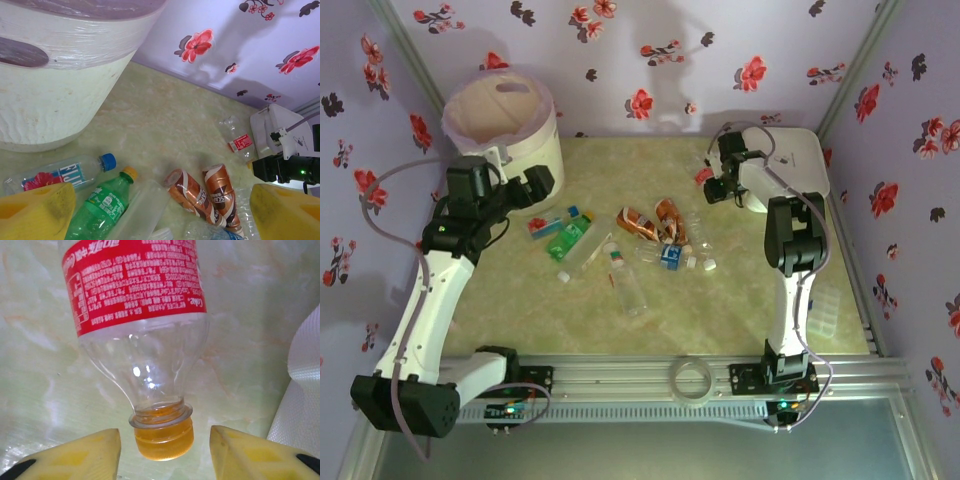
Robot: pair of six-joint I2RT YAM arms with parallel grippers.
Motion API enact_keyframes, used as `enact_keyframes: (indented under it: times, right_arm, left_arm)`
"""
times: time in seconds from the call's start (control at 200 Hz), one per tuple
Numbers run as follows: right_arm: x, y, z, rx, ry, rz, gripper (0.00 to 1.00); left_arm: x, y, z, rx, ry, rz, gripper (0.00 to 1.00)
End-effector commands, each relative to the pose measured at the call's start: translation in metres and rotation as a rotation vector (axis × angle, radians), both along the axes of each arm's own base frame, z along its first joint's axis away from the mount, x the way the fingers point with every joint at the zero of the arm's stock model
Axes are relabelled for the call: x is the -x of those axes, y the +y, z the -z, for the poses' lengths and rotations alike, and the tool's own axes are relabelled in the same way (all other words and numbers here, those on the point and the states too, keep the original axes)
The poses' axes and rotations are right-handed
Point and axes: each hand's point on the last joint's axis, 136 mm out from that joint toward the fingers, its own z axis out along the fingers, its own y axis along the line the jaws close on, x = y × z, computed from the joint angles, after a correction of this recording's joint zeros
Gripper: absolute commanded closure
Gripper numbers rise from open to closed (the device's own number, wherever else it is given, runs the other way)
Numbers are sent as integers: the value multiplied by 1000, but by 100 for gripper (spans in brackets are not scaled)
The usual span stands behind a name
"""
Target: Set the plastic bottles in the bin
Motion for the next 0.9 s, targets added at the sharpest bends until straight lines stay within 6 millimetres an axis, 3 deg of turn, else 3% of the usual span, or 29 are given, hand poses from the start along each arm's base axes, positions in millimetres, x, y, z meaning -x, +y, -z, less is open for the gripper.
enact_keyframes:
  times: [0.0,0.455,0.61,0.77,0.89]
  right_arm:
    - [-4,-5,1,8,14,7,39]
    - [-13,0,28,-16,63,27,50]
    - [-15,-1,24,-16,42,31,65]
    - [-14,-1,16,-20,31,31,73]
    - [-6,1,-5,-40,5,29,73]
  left_arm:
    - [1,-3,-5,16,-22,8,9]
    - [-1,-3,-8,16,-28,7,9]
    - [-2,-3,-6,18,-23,5,9]
    - [-4,-4,-7,23,-24,6,9]
    - [-7,-10,-7,51,-23,18,9]
